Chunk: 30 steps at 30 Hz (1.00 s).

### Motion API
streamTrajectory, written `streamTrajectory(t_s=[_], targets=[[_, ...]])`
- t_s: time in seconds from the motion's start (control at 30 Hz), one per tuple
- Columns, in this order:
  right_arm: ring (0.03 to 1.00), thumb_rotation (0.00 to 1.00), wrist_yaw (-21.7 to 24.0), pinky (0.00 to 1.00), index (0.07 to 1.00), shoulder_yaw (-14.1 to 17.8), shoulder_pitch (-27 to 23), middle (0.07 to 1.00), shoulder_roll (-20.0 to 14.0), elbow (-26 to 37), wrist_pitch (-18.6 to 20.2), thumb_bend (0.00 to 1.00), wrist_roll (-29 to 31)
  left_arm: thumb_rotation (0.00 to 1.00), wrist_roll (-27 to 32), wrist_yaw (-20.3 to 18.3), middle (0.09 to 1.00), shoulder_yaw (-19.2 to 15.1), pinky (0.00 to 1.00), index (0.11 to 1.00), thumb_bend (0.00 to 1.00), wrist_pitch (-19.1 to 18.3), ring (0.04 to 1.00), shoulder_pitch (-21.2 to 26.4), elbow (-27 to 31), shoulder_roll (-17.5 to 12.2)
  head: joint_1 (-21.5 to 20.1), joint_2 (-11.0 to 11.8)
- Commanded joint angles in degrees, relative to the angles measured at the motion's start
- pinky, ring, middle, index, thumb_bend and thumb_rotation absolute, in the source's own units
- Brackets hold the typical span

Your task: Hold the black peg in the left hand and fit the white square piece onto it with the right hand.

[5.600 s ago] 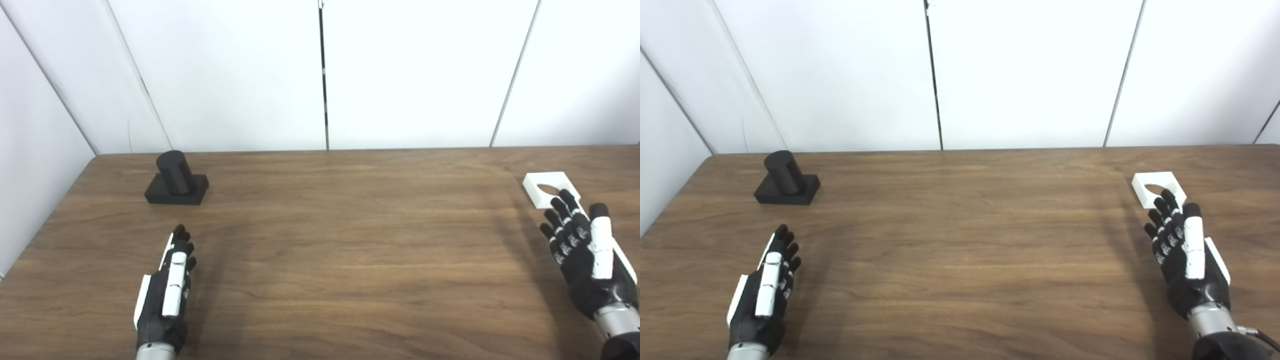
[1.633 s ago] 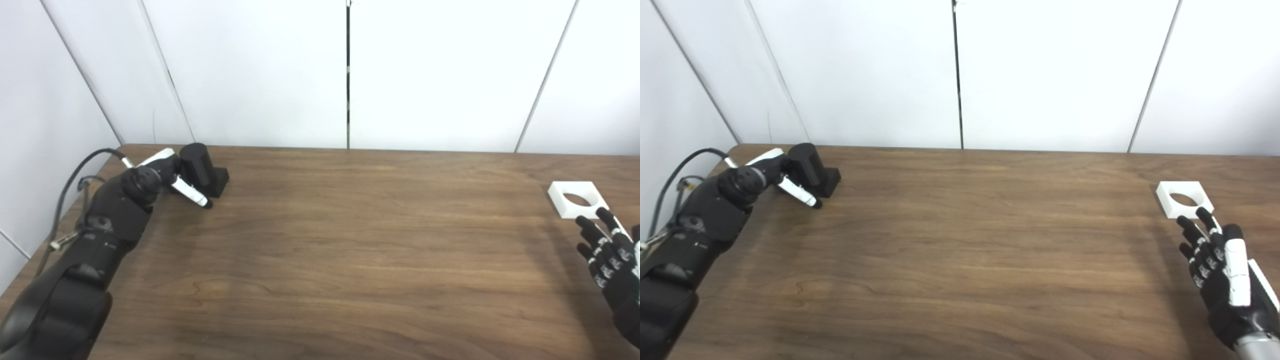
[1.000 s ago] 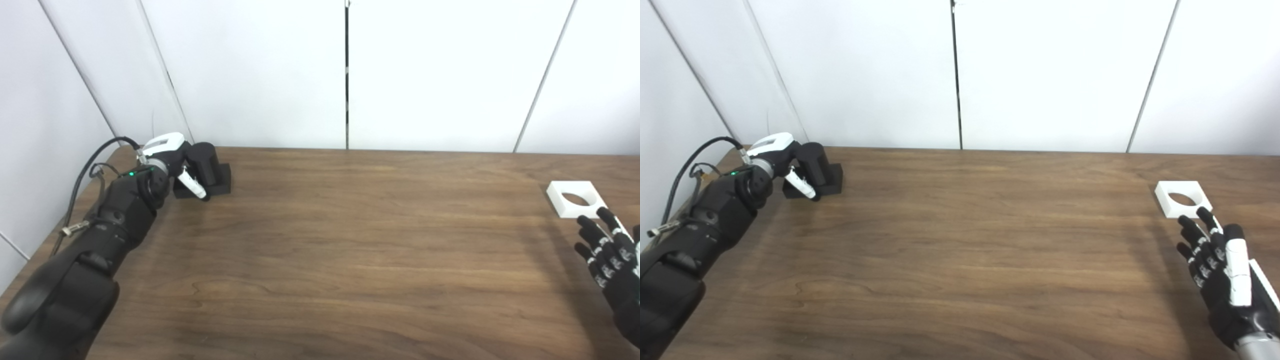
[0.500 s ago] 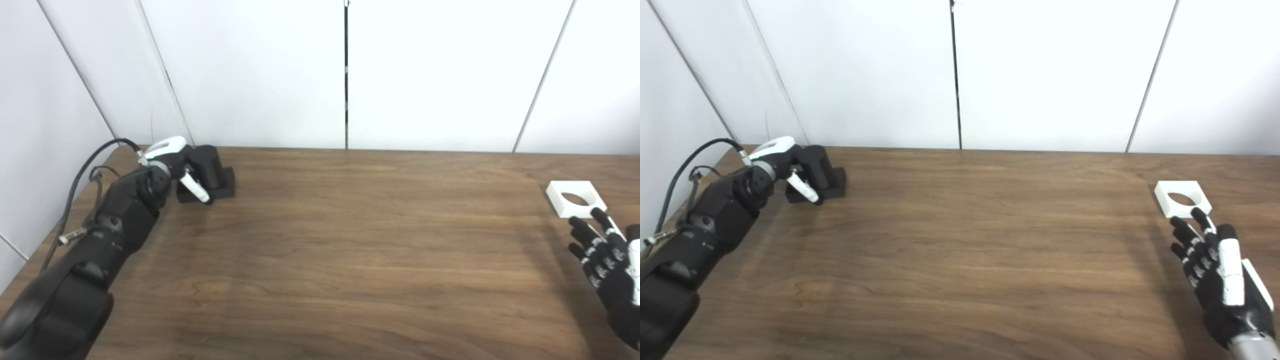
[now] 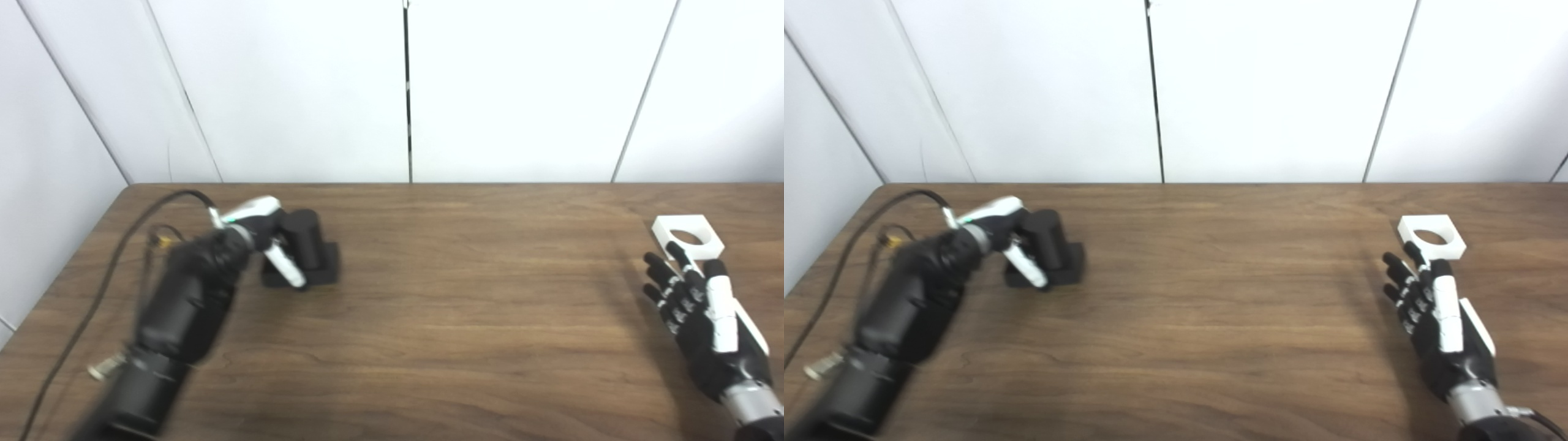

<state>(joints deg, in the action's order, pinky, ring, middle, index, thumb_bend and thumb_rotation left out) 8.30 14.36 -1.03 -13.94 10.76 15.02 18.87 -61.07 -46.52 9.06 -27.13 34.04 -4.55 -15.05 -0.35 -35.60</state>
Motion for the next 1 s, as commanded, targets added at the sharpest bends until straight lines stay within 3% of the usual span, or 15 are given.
streamTrajectory(t_s=[0.0,0.1,0.17,0.4,0.5,0.73,0.83,0.97], targets=[[0.966,1.00,0.4,0.96,1.000,-0.2,-2.2,0.916,-0.1,0.1,-3.4,0.55,-0.1,0.05,-6.6,-6.6,0.763,-1.8,0.79,0.487,0.52,0.2,0.839,0.2,4.5,5.8,-0.1,0.1],[0.975,1.00,0.6,0.98,1.000,-0.6,-2.6,0.918,0.1,-0.8,-4.3,0.56,-0.2,0.05,-14.3,-10.1,0.746,-3.5,0.72,0.489,0.52,0.2,0.804,-2.4,8.0,12.9,-0.3,0.1],[0.973,1.00,0.5,0.96,1.000,-0.8,-2.7,0.916,0.3,-1.2,-4.5,0.57,-0.4,0.06,-16.7,-10.8,0.747,-2.3,0.75,0.488,0.52,0.2,0.828,-4.0,9.5,15.5,-0.4,0.1],[0.994,1.00,0.5,0.99,1.000,-1.1,-2.4,0.929,0.5,-0.5,-4.8,0.56,-0.5,0.05,-16.6,-9.4,0.727,2.6,0.69,0.485,0.52,0.3,0.808,-8.6,13.6,19.8,-0.7,-0.2],[0.997,1.00,0.3,1.00,1.000,-0.9,-2.0,0.929,0.6,0.0,-4.6,0.56,-0.5,0.05,-16.1,-8.3,0.760,4.7,0.78,0.483,0.52,0.3,0.857,-10.3,14.8,20.8,-1.1,-0.3],[0.986,1.00,-0.1,0.98,1.000,-0.6,-1.4,0.929,0.8,1.1,-4.1,0.57,-0.3,0.05,-18.1,-5.6,0.762,8.1,0.74,0.481,0.52,0.3,0.808,-15.4,18.1,23.3,-1.9,-1.0],[0.985,1.00,0.0,0.98,1.000,-0.4,-1.2,0.932,0.8,1.3,-4.1,0.56,0.1,0.05,-20.5,-4.2,0.811,9.6,0.82,0.480,0.52,0.3,0.878,-18.4,20.2,24.6,-2.4,-1.1],[0.985,1.00,0.1,0.98,1.000,-0.2,-1.1,0.937,0.7,1.7,-4.2,0.56,0.5,0.05,-25.3,-2.7,0.815,12.5,0.85,0.480,0.52,1.1,0.875,-21.9,21.7,25.1,-2.8,-1.5]])
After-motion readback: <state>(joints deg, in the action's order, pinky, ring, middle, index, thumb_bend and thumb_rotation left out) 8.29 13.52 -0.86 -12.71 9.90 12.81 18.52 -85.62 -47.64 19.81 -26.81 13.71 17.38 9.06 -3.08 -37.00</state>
